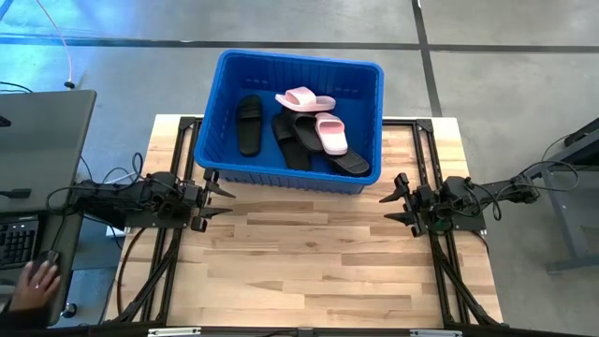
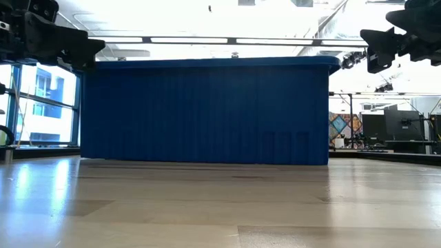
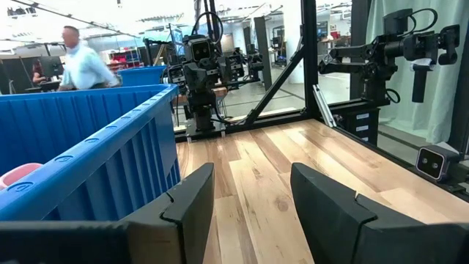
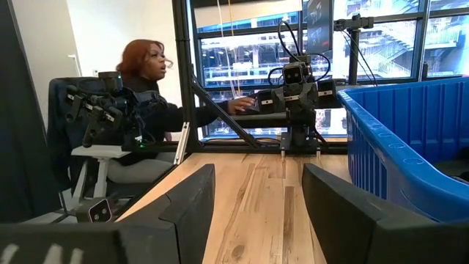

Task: Pick and place slides into bin
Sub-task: Return to Home Position

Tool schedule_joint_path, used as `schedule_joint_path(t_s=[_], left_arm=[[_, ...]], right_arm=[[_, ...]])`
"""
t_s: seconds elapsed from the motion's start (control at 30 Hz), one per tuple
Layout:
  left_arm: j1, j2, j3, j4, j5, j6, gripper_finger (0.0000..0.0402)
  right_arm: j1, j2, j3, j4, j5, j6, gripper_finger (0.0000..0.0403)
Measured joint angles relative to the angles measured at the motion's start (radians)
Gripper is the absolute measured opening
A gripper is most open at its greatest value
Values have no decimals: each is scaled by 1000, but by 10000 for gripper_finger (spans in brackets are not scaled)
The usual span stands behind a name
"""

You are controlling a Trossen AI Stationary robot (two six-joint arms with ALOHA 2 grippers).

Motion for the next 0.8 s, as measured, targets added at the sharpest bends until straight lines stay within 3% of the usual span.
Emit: schedule_joint_path(t_s=[0.8], left_arm=[[0,0,0,0,0,0,172]], right_arm=[[0,0,0,0,0,0,199]])
